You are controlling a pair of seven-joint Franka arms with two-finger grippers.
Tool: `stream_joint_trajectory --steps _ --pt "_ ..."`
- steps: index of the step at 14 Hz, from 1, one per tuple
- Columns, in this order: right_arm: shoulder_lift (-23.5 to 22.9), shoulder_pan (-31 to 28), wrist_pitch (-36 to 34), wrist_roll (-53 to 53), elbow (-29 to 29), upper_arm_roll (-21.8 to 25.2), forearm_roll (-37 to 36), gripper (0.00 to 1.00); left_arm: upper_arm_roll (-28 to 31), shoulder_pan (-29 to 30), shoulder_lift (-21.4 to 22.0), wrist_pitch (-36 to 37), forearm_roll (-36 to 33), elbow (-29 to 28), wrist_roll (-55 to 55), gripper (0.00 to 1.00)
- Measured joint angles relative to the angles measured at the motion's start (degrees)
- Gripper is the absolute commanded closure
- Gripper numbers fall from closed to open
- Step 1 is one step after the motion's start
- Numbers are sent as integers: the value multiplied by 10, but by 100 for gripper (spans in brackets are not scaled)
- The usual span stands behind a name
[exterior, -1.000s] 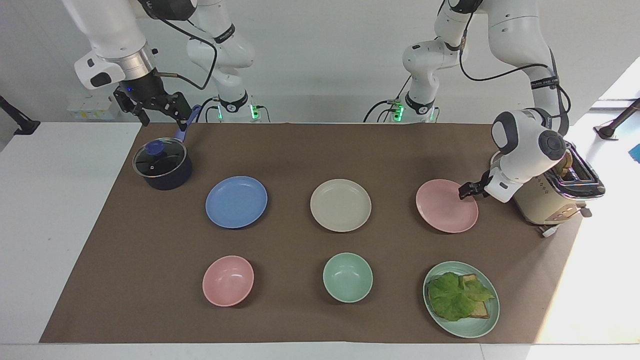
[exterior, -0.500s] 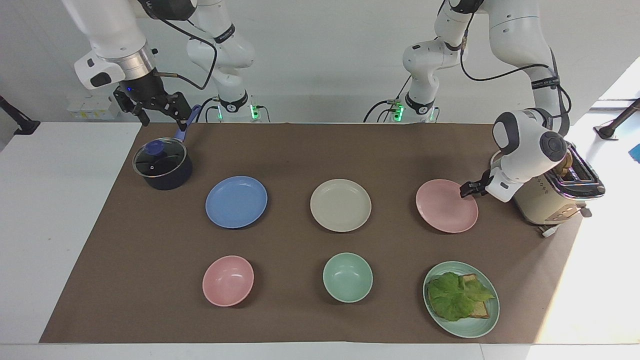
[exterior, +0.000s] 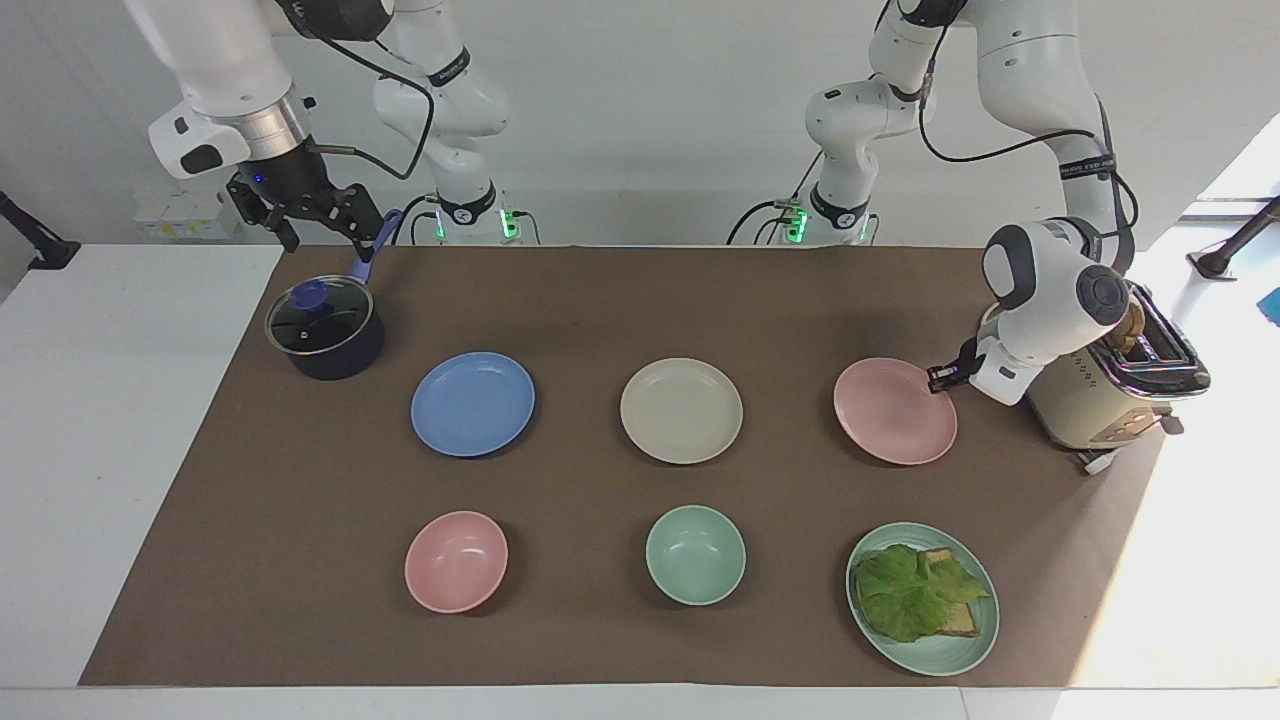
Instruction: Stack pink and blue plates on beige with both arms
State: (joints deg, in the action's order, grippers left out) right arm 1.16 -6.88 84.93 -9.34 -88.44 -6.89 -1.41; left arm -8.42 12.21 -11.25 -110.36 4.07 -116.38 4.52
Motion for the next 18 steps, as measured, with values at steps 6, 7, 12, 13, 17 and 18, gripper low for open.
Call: stream_joint_trajectory --steps 6,7,12,13,17,18 --pt "0 0 0 0 0 0 0 0 -23 -11 16 191 76 133 64 100" --pt "0 0 0 0 0 0 0 0 -34 -37 18 190 80 134 108 100" --pt "0 0 0 0 0 0 0 0 -48 -225 15 66 88 104 272 100" --pt "0 0 0 0 0 0 0 0 -48 -245 13 27 88 88 282 100" --pt "0 0 0 0 0 0 0 0 -45 -268 -10 -89 88 35 283 0" --pt "0 0 0 0 0 0 0 0 -43 -268 -11 -93 88 35 283 0"
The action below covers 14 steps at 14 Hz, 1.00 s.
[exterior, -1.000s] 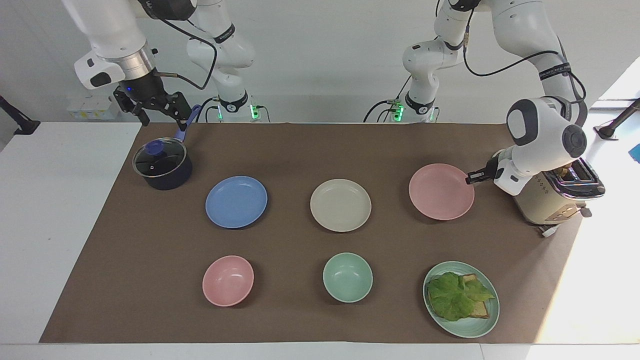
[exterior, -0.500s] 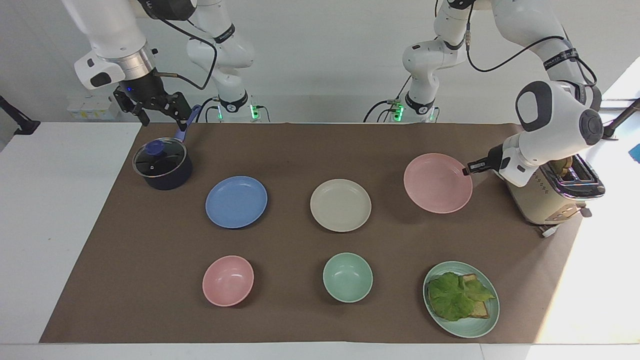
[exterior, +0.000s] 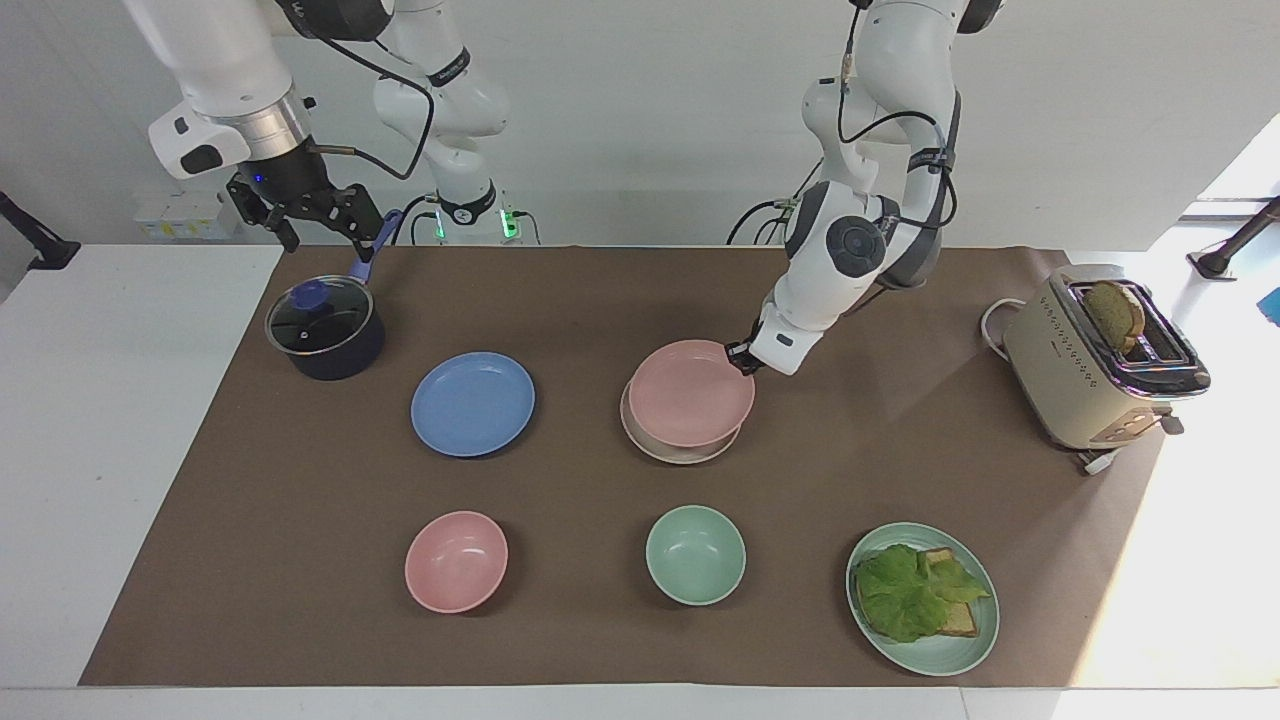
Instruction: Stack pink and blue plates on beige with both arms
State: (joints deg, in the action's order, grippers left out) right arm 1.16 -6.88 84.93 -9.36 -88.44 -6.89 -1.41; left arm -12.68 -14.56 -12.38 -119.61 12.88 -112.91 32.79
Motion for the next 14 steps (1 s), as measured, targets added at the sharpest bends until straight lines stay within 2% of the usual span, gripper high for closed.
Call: stream_joint_trajectory --steps 5,9,11,14 --pt "0 0 0 0 0 0 0 0 19 20 4 35 -15 16 -23 0" --pt "0 -2 55 0 -17 1 0 0 29 119 22 149 -77 100 -119 0" --pt "0 -4 94 0 -51 2 0 0 30 155 33 207 -91 158 -170 0" --pt "-2 -11 201 0 -143 4 0 0 32 194 71 252 -94 215 -220 0"
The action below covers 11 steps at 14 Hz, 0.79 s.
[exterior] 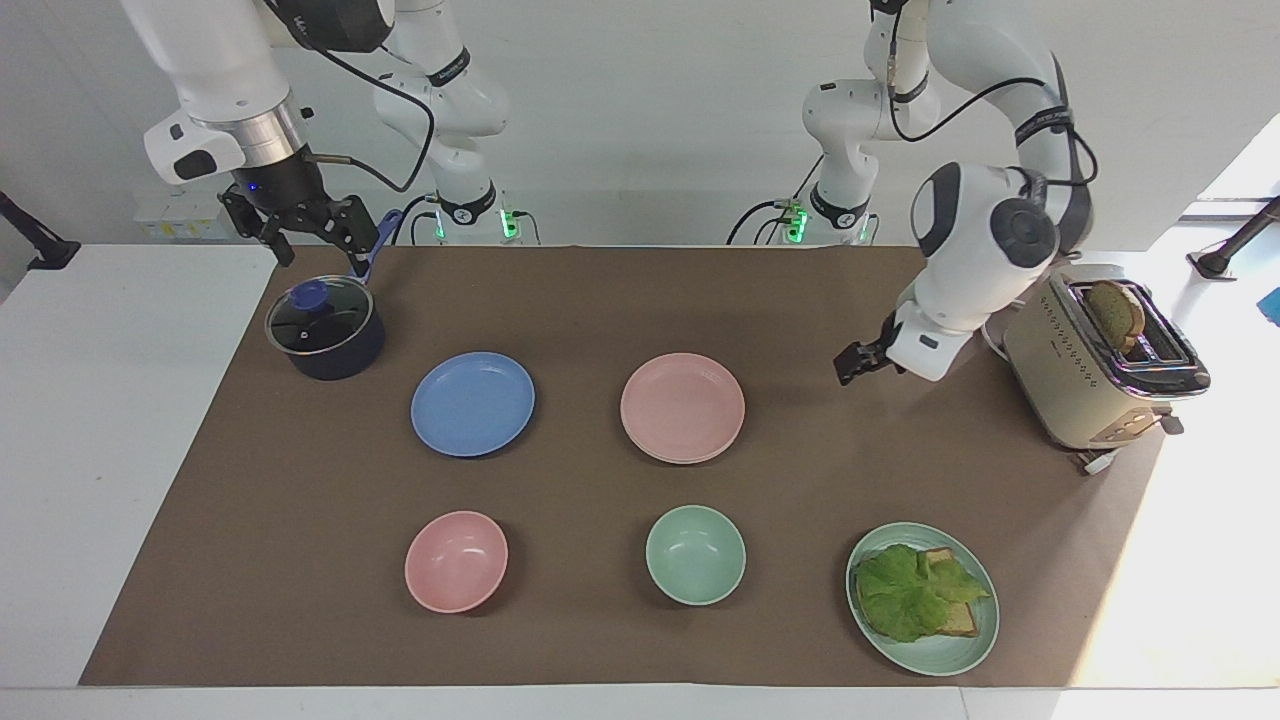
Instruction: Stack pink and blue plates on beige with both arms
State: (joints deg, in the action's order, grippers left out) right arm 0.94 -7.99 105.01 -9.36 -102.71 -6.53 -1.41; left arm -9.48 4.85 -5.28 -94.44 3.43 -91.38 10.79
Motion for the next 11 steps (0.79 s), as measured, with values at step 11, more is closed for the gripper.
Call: stream_joint_trajectory --steps 11 --pt "-33 -11 293 90 -239 1 118 12 -1 13 61 31 -6 6 -40 0"
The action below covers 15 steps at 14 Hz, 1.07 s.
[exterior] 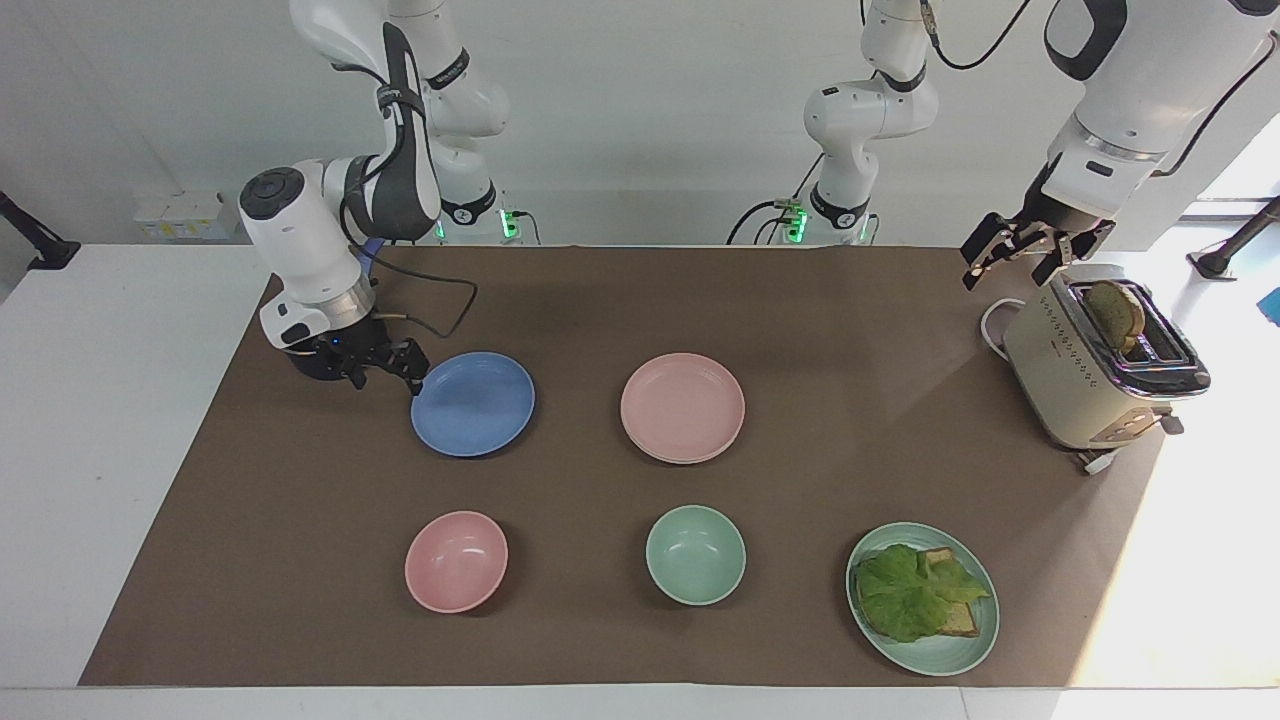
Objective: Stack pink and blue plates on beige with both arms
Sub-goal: 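Release the pink plate while the right gripper grasps the blue plate rim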
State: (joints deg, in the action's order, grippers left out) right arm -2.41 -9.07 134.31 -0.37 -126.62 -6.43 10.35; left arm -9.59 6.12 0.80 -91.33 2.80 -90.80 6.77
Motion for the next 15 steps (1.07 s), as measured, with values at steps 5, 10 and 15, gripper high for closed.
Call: stream_joint_trajectory --steps 5,10,15 --pt "-25 -2 61 71 -50 0 68 37 0 0 0 0 0 0 0 0" --pt "-44 -3 65 106 -58 0 95 100 0 0 0 0 0 0 0 0" --pt "-29 0 58 112 -45 -2 96 100 0 0 0 0 0 0 0 0"
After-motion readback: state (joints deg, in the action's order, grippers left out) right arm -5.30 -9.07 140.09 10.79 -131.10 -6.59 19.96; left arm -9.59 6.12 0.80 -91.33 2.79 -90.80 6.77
